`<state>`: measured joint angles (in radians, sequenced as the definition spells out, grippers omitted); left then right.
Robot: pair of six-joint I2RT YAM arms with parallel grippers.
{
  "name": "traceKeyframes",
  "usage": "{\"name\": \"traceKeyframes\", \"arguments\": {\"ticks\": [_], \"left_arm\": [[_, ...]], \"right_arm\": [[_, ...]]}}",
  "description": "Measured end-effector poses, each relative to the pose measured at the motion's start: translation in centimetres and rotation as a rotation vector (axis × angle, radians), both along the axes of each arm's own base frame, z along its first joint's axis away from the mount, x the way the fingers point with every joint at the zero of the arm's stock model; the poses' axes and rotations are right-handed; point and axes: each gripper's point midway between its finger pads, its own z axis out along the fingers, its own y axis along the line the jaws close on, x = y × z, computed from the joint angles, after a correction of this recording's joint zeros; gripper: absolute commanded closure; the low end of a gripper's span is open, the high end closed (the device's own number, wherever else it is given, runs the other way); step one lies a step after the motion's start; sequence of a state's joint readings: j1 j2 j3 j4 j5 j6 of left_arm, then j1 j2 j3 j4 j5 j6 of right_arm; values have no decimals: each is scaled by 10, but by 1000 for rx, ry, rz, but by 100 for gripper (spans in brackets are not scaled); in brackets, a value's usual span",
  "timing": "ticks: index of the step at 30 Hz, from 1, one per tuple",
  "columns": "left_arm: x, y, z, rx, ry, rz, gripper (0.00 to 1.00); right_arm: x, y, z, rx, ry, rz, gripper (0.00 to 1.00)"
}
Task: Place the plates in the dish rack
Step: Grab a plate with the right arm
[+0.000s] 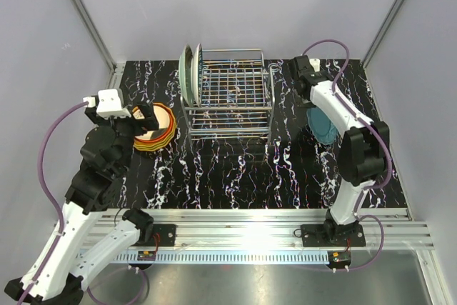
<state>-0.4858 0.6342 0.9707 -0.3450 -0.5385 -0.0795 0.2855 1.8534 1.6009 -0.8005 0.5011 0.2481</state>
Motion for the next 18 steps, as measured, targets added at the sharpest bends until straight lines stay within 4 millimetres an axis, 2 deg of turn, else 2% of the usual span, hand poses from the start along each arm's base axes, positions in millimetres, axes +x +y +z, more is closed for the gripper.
{"name": "traceKeyframes", "arguments": {"ticks": [5, 12, 18], "left_arm": [[-1, -1, 1, -3, -6, -5, 1], [-1, -2, 0, -1, -2, -11, 1], [0, -2, -2, 1, 1, -12, 1]], "right_arm": [[-7, 7, 17, 46, -35, 8, 100], [-19, 9, 31, 84, -66, 8, 100], [-28, 10, 62, 137, -144, 3, 100]]}}
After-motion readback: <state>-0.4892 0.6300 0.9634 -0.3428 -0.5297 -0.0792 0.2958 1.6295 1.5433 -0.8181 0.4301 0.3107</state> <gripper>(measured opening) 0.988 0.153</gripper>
